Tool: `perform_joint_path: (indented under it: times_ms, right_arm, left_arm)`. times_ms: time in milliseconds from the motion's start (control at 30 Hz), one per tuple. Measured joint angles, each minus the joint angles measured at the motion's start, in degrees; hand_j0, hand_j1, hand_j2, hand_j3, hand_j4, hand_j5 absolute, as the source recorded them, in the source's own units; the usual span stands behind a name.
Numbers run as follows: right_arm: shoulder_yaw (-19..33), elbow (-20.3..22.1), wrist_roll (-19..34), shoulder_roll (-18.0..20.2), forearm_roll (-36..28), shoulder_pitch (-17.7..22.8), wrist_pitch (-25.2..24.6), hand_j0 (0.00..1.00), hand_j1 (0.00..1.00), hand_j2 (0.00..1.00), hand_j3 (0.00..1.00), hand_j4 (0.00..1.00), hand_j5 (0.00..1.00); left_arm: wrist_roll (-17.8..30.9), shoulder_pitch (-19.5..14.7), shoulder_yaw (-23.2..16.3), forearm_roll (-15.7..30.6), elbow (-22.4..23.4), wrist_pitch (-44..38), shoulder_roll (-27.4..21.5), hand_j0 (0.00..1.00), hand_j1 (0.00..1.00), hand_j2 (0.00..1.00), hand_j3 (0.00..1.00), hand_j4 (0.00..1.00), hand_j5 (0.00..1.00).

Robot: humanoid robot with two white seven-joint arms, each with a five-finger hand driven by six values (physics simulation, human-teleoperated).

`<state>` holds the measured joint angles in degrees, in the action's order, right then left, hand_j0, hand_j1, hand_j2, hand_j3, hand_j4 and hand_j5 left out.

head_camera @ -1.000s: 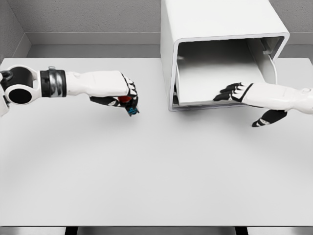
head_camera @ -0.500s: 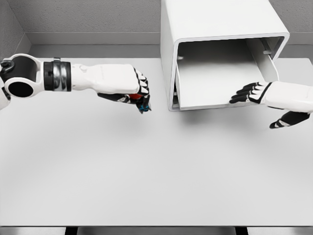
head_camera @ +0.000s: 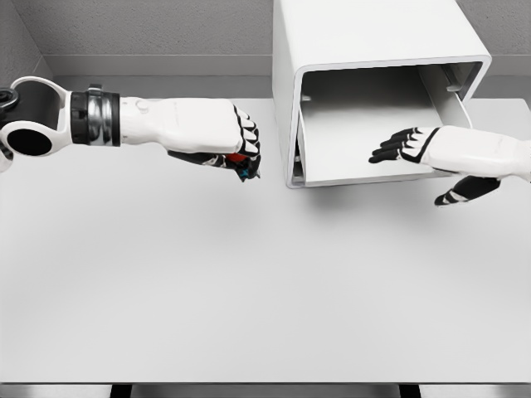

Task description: Slide open multi-storey tabletop storage cabinets and put open load switch and slide close multi-storey tabletop storage cabinets

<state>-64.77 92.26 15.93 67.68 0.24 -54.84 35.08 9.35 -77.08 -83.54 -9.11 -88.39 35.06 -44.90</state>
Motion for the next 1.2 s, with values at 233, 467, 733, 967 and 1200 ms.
perform_joint_path:
  times_ms: [233, 467, 733, 967, 1200]
  right_arm:
    - [-1.4, -4.8, -1.9, -2.8, 1.0, 0.4, 0.0, 1.00, 1.00, 1.00, 1.00, 1.00, 1.00]
    - [-1.6, -5.5, -2.2, -3.2, 1.2, 2.1, 0.0, 1.00, 1.00, 1.00, 1.00, 1.00, 1.00]
    - [-1.4, -5.4, -2.2, -2.6, 1.6, 3.7, -0.1, 1.00, 1.00, 1.00, 1.00, 1.00, 1.00]
    - [-1.1, -3.5, -2.5, 0.6, 1.8, 4.4, 0.0, 1.00, 1.00, 1.00, 1.00, 1.00, 1.00]
    - [-0.4, 1.6, -2.7, 5.4, 1.3, 6.6, 0.0, 1.00, 1.00, 1.00, 1.00, 1.00, 1.00]
  left_arm:
    - [0.0, 0.1, -0.1, 0.0, 0.0, 0.0, 0.0, 0.45, 0.45, 0.45, 0.45, 0.45, 0.45]
    - [0.0, 0.1, -0.7, -0.3, 0.0, 0.0, 0.0, 0.45, 0.45, 0.45, 0.45, 0.45, 0.45]
    - [0.0, 0.0, -0.8, -0.3, 0.1, 0.0, 0.0, 0.45, 0.45, 0.45, 0.45, 0.45, 0.45]
    - [0.0, -0.1, -0.8, -0.3, 0.1, 0.0, 0.0, 0.45, 0.45, 0.45, 0.45, 0.45, 0.45]
    - [0.0, -0.1, -0.8, -0.2, 0.0, 0.0, 0.0, 0.45, 0.45, 0.45, 0.45, 0.45, 0.45]
